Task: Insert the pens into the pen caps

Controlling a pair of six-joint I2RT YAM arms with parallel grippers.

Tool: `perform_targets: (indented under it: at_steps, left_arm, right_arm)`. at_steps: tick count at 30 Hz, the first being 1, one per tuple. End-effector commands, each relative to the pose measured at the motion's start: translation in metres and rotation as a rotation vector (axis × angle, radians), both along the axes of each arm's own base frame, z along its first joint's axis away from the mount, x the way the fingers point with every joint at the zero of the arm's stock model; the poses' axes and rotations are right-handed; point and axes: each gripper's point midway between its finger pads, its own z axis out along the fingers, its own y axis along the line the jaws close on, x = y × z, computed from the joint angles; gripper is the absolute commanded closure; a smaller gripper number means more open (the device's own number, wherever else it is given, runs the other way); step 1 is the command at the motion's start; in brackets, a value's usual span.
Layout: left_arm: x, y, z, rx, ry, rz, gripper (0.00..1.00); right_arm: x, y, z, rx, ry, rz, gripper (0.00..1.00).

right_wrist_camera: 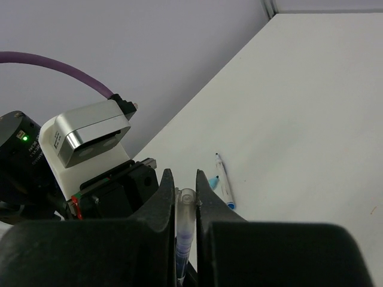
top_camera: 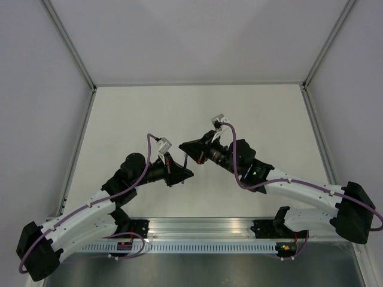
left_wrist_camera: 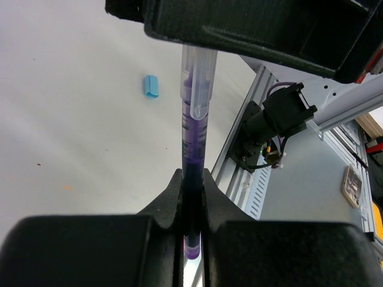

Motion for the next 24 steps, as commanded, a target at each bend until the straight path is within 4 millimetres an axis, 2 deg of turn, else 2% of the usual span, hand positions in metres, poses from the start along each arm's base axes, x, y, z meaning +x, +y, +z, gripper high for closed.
perform_targets:
  at_steps: [1,6,10,12,15,19,24]
  left_arm:
    - [0.039,0.004,0.058,-0.089,-0.109,0.173,0.98]
    - [0.054,0.005,0.070,-0.111,-0.100,0.246,0.98]
    - [0.067,0.009,0.085,-0.132,-0.104,0.306,0.98]
    - [0.078,0.014,0.084,-0.121,-0.091,0.359,0.98]
    - [0.090,0.020,0.092,-0.153,-0.069,0.383,0.98]
    - [0.102,0.022,0.095,-0.167,-0.042,0.382,0.98]
    - [0.115,0.026,0.088,-0.155,-0.032,0.411,0.98]
  right_arm:
    - [-0.024,0.003,-0.029,-0.052,0.063,0.082,1.00]
    - [-0.024,0.001,-0.053,-0.084,0.090,0.070,1.00]
    - [-0.029,0.003,-0.060,-0.083,0.096,0.082,1.00]
    - [-0.029,0.002,-0.066,-0.096,0.099,0.064,1.00]
    - [-0.031,0.003,-0.076,-0.117,0.109,0.059,1.00]
    - [-0.038,0.008,-0.087,-0.124,0.130,0.074,1.00]
    - [-0.051,0.015,-0.107,-0.152,0.181,0.102,1.00]
